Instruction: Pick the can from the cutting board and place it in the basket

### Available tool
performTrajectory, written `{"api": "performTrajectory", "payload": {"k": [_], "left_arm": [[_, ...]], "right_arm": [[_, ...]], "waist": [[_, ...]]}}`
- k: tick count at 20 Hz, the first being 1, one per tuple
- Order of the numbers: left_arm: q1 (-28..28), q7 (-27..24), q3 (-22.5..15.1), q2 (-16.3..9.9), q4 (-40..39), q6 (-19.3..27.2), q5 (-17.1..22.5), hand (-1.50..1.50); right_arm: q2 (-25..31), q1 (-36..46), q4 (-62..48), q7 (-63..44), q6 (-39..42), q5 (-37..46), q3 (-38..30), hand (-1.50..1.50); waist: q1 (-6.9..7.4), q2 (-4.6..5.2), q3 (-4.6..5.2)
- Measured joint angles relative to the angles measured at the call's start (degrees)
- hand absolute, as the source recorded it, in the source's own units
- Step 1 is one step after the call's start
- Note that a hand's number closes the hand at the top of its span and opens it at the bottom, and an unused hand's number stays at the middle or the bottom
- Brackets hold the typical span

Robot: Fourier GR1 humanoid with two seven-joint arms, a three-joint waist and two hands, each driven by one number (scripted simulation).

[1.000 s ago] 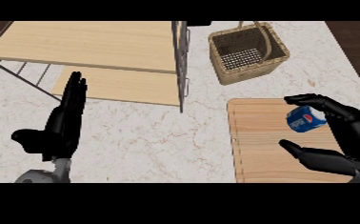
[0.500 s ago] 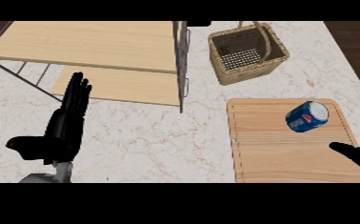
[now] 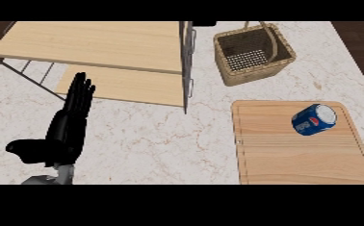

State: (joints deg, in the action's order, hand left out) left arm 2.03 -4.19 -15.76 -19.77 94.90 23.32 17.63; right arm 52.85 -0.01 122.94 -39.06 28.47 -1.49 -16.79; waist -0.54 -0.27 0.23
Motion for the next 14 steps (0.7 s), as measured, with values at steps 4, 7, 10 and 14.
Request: {"api": "performTrajectory", "payload": {"k": [4,7,10,14], "left_arm": [[0.2,0.2,0.5,0.5,0.1,-0.9,-0.4,0.0],[0.2,-0.1,0.8,1.4,-0.8,-1.7,-1.1,0.0],[-0.2,0.3,1.1,1.6,-0.1,-2.2,-1.5,0.0],[1.1,1.4,1.8,2.5,-0.8,-2.6,-2.3,0.0]], "right_arm": [[1.9,5.5,-0.6,-8.2,2.9,-7.2,2.0,-1.5],[2.1,8.1,-2.0,-10.0,3.2,-7.7,4.0,-1.5],[2.6,9.7,-3.8,-10.5,3.7,-5.7,6.4,-1.5],[1.0,9.3,-4.8,-10.4,4.1,-1.0,9.0,-1.5]], "waist": [[0.72,0.19,-0.08],[0.84,0.26,-0.12],[1.03,0.3,-0.15],[0.85,0.31,-0.2]]}}
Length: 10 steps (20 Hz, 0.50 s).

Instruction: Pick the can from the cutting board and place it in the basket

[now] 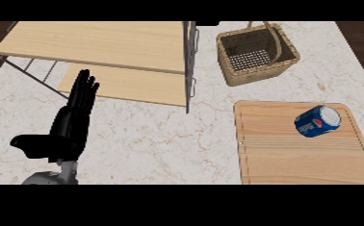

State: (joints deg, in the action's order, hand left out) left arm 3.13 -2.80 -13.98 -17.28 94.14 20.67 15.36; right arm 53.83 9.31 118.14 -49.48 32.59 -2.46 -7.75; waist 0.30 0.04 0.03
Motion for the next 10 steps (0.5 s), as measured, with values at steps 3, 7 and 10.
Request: {"api": "performTrajectory", "payload": {"k": [3,7,10], "left_arm": [[-1.2,-0.2,0.8,0.2,0.9,-0.8,-0.4,0.0],[-1.8,0.0,1.5,1.4,1.1,-1.3,-1.8,0.0],[-2.1,0.6,1.6,2.2,1.6,-1.6,-2.8,0.0]], "right_arm": [[-2.9,-2.8,-0.8,2.3,0.2,4.5,0.2,-1.5],[-6.6,-4.6,-1.6,4.8,0.9,9.0,0.1,-1.5],[-9.6,-5.4,-3.1,8.0,0.8,12.7,0.8,-1.5]], "waist": [[-0.18,-0.04,-0.02],[-0.26,-0.06,-0.04],[-0.25,-0.05,-0.04]]}}
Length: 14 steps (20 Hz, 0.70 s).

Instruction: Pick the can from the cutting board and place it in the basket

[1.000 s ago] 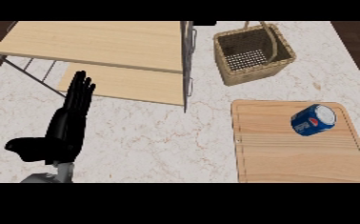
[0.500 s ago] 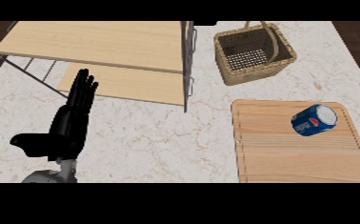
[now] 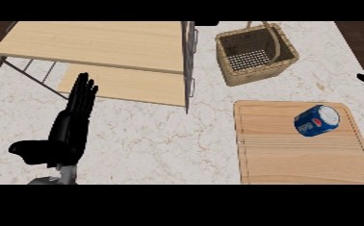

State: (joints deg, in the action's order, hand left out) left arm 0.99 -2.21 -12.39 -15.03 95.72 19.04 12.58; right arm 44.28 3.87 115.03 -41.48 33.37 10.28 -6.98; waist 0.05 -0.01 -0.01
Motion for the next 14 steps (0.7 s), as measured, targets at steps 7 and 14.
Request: {"api": "performTrajectory", "payload": {"k": [7,14], "left_arm": [[0.6,1.5,1.4,1.7,0.3,-1.2,-1.7,0.0],[0.9,1.4,3.5,3.5,-0.8,-3.2,-3.3,0.0]], "right_arm": [[-5.9,-0.6,-3.3,6.5,-1.7,9.4,2.2,-1.5],[-10.9,-0.3,-5.3,9.5,-3.1,18.1,3.4,-1.5]], "waist": [[0.04,0.02,0.0],[-0.01,0.0,0.0]]}}
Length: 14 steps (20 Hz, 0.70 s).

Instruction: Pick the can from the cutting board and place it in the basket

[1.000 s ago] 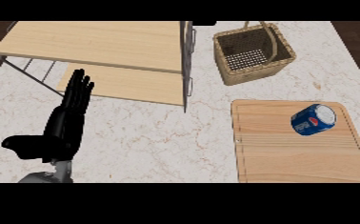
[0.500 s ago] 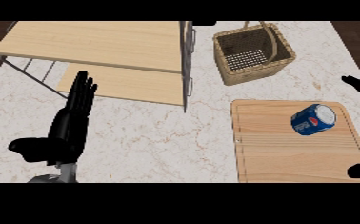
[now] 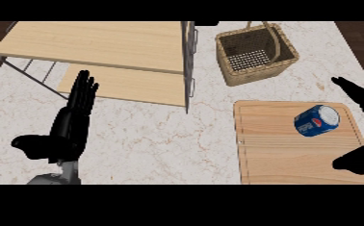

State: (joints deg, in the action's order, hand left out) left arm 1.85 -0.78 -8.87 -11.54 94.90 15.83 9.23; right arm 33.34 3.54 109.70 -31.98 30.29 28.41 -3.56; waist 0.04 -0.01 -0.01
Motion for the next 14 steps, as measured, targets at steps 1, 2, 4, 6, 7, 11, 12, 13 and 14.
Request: {"api": "performTrajectory", "payload": {"k": [1,2,4,6,7,11,12,13,14], "left_arm": [[-0.2,-1.2,0.0,0.6,-1.2,-0.4,-0.3,0.0],[-0.5,-0.5,0.0,0.6,-0.4,-0.5,-0.7,0.0],[0.0,0.0,0.3,1.3,-0.4,-0.7,-1.4,0.0],[-0.3,-1.1,0.8,1.9,-1.3,-1.4,-1.7,0.0],[-0.3,0.1,0.9,2.0,0.0,-1.5,-1.8,0.0],[-1.5,0.1,2.2,2.1,0.8,-3.2,-1.7,0.0],[-1.0,1.0,2.2,2.3,1.2,-3.0,-2.2,0.0],[-1.0,1.1,2.5,2.4,1.1,-3.1,-2.4,0.0],[-0.4,0.4,2.9,2.8,-0.2,-3.4,-2.6,0.0]], "right_arm": [[-0.1,0.9,-0.5,0.1,0.6,0.0,-0.6,-1.5],[-0.3,0.7,-1.1,0.9,0.9,0.4,-1.2,-1.5],[-1.6,2.3,-2.9,1.3,1.1,1.9,-0.7,-1.5],[-2.3,0.9,-3.2,2.9,1.0,3.1,-1.3,-1.5],[-3.0,0.8,-3.2,3.0,0.9,3.9,-1.0,-1.5],[-4.4,0.1,-4.8,5.4,0.7,6.3,-1.5,-1.5],[-4.8,0.7,-5.8,5.5,0.8,7.1,-1.2,-1.5],[-5.1,1.7,-6.3,4.9,1.5,7.3,-1.4,-1.5],[-5.4,1.8,-6.9,5.3,1.5,7.9,-1.2,-1.5]], "waist": [[0.0,0.01,-0.01],[0.01,0.0,0.02],[0.04,0.0,0.0],[0.0,0.0,0.02],[0.0,-0.01,0.01],[0.01,-0.02,0.01],[0.02,-0.01,0.01],[0.04,0.0,0.0],[0.02,-0.01,0.01]]}}
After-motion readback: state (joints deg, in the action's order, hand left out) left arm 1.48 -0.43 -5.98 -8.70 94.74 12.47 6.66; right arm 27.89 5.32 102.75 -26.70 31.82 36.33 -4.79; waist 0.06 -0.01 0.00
